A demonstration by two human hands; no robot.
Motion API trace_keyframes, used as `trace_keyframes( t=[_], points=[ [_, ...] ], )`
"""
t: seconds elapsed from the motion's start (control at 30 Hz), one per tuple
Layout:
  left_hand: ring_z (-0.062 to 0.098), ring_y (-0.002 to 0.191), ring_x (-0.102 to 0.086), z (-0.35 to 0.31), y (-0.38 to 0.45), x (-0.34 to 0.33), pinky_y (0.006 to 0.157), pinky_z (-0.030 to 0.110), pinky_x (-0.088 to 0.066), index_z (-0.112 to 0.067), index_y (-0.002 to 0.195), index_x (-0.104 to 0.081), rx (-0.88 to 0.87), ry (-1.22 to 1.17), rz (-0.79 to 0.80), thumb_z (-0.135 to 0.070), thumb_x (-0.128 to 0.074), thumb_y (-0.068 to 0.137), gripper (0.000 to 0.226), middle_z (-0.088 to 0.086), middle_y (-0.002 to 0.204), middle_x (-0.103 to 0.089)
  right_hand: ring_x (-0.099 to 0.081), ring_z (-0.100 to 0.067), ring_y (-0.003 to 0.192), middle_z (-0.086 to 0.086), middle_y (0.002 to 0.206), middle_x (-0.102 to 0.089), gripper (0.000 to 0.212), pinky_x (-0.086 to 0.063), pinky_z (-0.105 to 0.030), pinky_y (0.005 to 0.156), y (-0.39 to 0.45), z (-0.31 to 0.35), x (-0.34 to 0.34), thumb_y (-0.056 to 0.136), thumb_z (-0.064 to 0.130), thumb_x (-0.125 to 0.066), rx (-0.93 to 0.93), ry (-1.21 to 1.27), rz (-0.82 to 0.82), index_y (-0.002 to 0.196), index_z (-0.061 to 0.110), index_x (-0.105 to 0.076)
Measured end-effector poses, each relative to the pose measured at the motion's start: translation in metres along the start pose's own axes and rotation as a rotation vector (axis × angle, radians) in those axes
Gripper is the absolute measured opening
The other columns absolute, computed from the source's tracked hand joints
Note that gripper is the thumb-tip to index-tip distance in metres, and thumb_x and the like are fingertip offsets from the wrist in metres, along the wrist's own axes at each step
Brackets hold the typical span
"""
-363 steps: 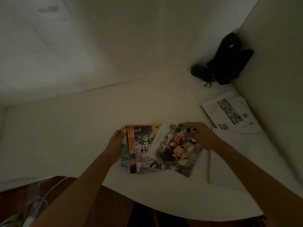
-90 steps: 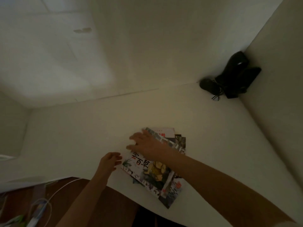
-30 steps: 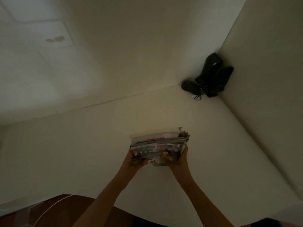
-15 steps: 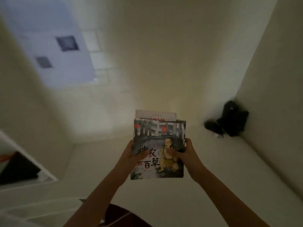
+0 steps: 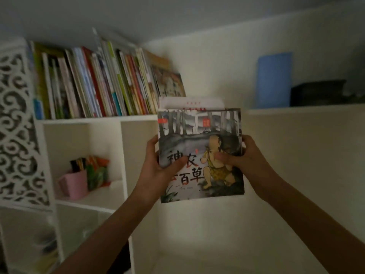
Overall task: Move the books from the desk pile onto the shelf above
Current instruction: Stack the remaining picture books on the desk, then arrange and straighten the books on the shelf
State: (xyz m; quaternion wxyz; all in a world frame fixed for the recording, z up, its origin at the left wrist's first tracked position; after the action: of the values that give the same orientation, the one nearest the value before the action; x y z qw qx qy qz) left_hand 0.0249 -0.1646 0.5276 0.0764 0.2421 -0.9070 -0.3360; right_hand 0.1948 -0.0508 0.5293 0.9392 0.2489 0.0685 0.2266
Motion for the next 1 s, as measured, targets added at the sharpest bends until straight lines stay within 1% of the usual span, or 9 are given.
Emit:
trace_keyframes(
  t=[0.23,0.33,0.47,0.57,0.63,0.77,0.83,0.9,1.0],
  points=[
    [0.013,0.092,-0.068,-0.079,0.108,0.032,0.073,0.029,-0.058,-0.022,0.134,-0.031,-0.318,-0.062,-0.085,-0.008,-0.067,0.082,0.065,-0.004,0.111,-0.061,-0.062,-0.018,0.101,-0.004,0.119,-0.062,0.063,-0.052,-0.033,0.085,0.115,0.100,-0.050,0.072,0.023,-0.077,0.199,-0.107,0.029,0.126,0.016,-0.046],
    [0.009,0.092,-0.066,-0.084,0.163,0.038,0.078,0.037,-0.057,-0.026,0.136,-0.028,-0.419,0.043,-0.161,-0.016,-0.068,0.083,0.067,-0.012,0.111,-0.059,-0.049,-0.022,0.115,-0.008,0.130,-0.045,0.077,-0.045,-0.032,0.090,0.166,0.125,-0.065,0.075,0.033,-0.077,0.280,-0.444,-0.127,0.137,0.015,-0.035],
    [0.007,0.085,-0.064,-0.050,0.223,0.032,0.075,0.035,-0.055,-0.027,0.135,-0.025,-0.394,0.265,-0.356,-0.026,-0.066,0.085,0.065,-0.007,0.119,-0.061,-0.056,-0.014,0.078,-0.002,0.092,-0.058,0.042,-0.043,-0.026,0.066,0.213,0.117,-0.091,0.086,0.016,-0.066,0.273,-0.510,-0.103,0.124,0.013,-0.048],
    [0.022,0.107,-0.058,-0.014,0.244,0.024,0.086,0.040,-0.051,-0.021,0.137,-0.026,-0.315,0.436,-0.484,-0.028,-0.064,0.085,0.064,0.003,0.127,-0.054,-0.058,-0.022,0.073,-0.009,0.097,-0.061,0.026,-0.045,-0.024,0.059,0.235,0.093,-0.100,0.094,0.009,-0.050,0.127,-0.343,-0.062,0.118,0.018,-0.054],
    [0.025,0.119,-0.045,-0.002,0.250,0.018,0.095,0.037,-0.039,-0.012,0.142,-0.024,-0.271,0.627,-0.523,-0.032,-0.057,0.089,0.066,0.009,0.133,-0.044,-0.062,-0.026,0.077,-0.010,0.101,-0.063,0.026,-0.051,-0.029,0.068,0.244,0.074,-0.110,0.094,0.007,-0.046,0.060,-0.331,0.018,0.114,0.018,-0.057],
    [0.027,0.120,-0.035,-0.005,0.258,0.028,0.100,0.039,-0.032,-0.012,0.141,-0.027,-0.350,0.802,-0.308,-0.052,-0.036,0.094,0.062,0.011,0.129,-0.035,-0.068,-0.024,0.082,-0.005,0.104,-0.068,0.018,-0.052,-0.037,0.083,0.254,0.055,-0.120,0.094,0.020,-0.056,0.033,-0.406,0.135,0.111,0.019,-0.062],
    [0.026,0.123,-0.034,-0.009,0.260,0.049,0.104,0.042,-0.034,-0.020,0.139,-0.033,-0.465,0.785,-0.179,-0.052,-0.040,0.092,0.057,0.010,0.131,-0.034,-0.066,-0.024,0.097,-0.003,0.114,-0.065,0.036,-0.054,-0.040,0.086,0.254,0.053,-0.120,0.088,0.033,-0.064,0.033,-0.432,0.168,0.121,0.021,-0.056],
    [0.025,0.135,-0.023,-0.004,0.260,0.069,0.112,0.046,-0.026,-0.026,0.146,-0.023,-0.554,0.904,-0.090,-0.060,-0.045,0.086,0.073,0.006,0.148,-0.021,-0.062,-0.019,0.105,0.001,0.120,-0.059,0.058,-0.054,-0.038,0.084,0.249,0.050,-0.131,0.080,0.039,-0.071,0.078,-0.503,0.237,0.129,0.024,-0.045],
    [0.019,0.144,0.007,0.017,0.269,0.077,0.115,0.044,-0.002,-0.029,0.148,0.007,-0.606,1.147,0.026,-0.091,-0.020,0.063,0.108,-0.003,0.156,0.016,-0.059,-0.014,0.106,0.003,0.123,-0.053,0.069,-0.053,-0.037,0.089,0.246,0.050,-0.150,0.076,0.029,-0.076,0.273,-0.572,0.256,0.132,0.024,-0.036]
  ],
)
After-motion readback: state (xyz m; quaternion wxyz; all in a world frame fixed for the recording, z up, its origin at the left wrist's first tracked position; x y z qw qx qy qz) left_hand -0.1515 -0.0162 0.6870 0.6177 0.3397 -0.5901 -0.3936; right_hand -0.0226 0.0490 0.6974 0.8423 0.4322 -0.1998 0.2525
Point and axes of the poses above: each hand's wrist, its own y-axis towards the middle knuckle, its own x-axis out of the back of the hand, z = x × y, the point moved 8 cm from there along y, towards the middle knuckle
